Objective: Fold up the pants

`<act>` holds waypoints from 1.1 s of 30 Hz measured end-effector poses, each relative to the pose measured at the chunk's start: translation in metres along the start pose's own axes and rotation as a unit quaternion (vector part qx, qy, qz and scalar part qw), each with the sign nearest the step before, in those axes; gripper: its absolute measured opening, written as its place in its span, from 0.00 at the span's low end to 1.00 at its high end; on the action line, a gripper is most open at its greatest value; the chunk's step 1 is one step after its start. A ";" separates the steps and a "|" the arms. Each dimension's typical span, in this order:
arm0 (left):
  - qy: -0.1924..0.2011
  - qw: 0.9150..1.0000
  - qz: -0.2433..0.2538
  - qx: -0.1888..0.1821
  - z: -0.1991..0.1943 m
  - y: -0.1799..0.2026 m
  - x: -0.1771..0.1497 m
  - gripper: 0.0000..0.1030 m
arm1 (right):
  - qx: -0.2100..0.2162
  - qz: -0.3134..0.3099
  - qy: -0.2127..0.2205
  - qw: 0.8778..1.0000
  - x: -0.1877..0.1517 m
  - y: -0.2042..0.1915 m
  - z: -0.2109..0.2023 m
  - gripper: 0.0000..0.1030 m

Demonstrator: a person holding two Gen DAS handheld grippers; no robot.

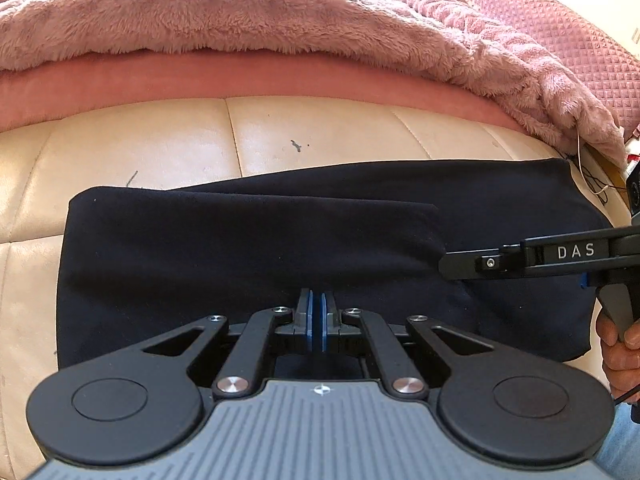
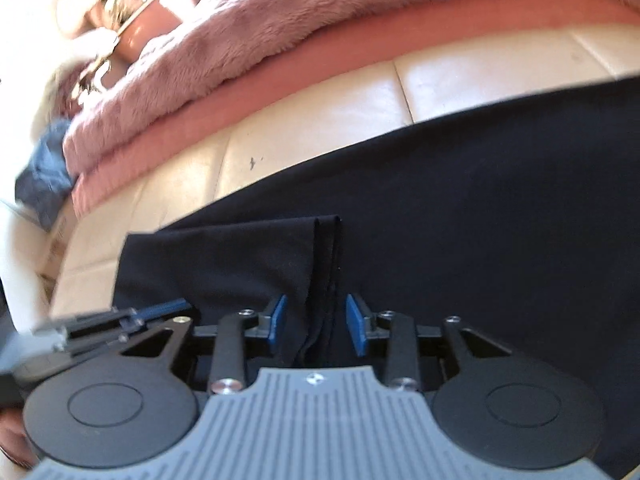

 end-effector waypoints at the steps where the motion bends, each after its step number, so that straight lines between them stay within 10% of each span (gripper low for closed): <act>1: 0.000 1.000 0.000 0.000 0.001 0.000 0.001 0.02 | 0.003 0.001 0.000 1.000 0.000 -0.001 0.001 0.28; 7: 0.003 1.000 -0.005 0.002 0.000 0.000 0.001 0.02 | -0.004 -0.009 -0.001 1.000 -0.006 -0.012 0.007 0.01; 25: 0.136 0.986 -0.083 0.058 -0.106 -0.033 0.003 0.09 | -0.015 -0.135 0.083 0.987 0.037 -0.097 -0.104 0.00; 33: 0.135 0.984 -0.100 0.065 -0.115 -0.040 0.000 0.09 | -0.038 -0.126 0.120 0.984 0.068 -0.063 -0.197 0.00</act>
Point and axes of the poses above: each gripper's, at about its wrist camera, not at the fingertips, and z roughly the way its jaws point, y to its right, x to its top, the point moved 3 cm from there along z, roughly the way its jaws point, and after that the axes turned 6 degrees about -y, right-handed, at the moved point
